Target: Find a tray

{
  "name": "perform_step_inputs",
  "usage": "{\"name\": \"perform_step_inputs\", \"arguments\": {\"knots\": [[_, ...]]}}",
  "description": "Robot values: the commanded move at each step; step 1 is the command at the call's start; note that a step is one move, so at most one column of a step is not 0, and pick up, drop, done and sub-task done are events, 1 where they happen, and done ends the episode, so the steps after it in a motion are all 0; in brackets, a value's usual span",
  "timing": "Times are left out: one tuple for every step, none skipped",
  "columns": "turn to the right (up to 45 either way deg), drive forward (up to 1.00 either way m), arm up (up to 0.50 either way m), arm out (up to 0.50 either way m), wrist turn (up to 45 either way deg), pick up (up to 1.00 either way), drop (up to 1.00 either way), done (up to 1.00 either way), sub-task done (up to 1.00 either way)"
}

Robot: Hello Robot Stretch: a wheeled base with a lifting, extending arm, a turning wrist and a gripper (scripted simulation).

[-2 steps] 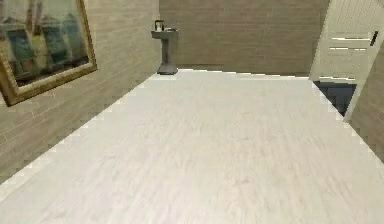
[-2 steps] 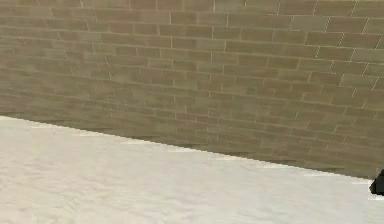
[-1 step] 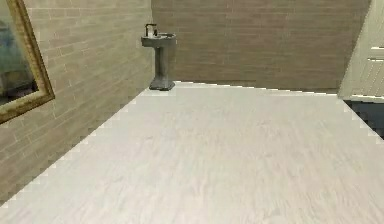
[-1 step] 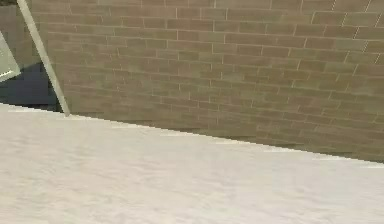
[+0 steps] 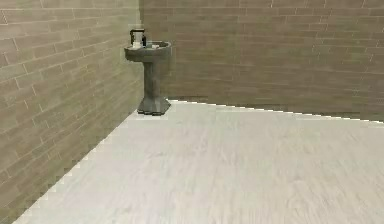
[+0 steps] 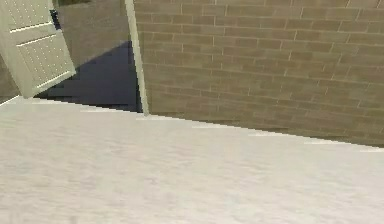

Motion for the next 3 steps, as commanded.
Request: {"name": "perform_step_inputs", "arguments": {"knots": [[0.0, 1.0, 0.0, 0.0, 0.0, 0.0, 0.0, 0.0, 0.0], [0.0, 1.0, 0.0, 0.0, 0.0, 0.0, 0.0, 0.0, 0.0], [3.0, 0.0, 0.0, 0.0, 0.0, 0.0, 0.0, 0.0, 0.0]]}}
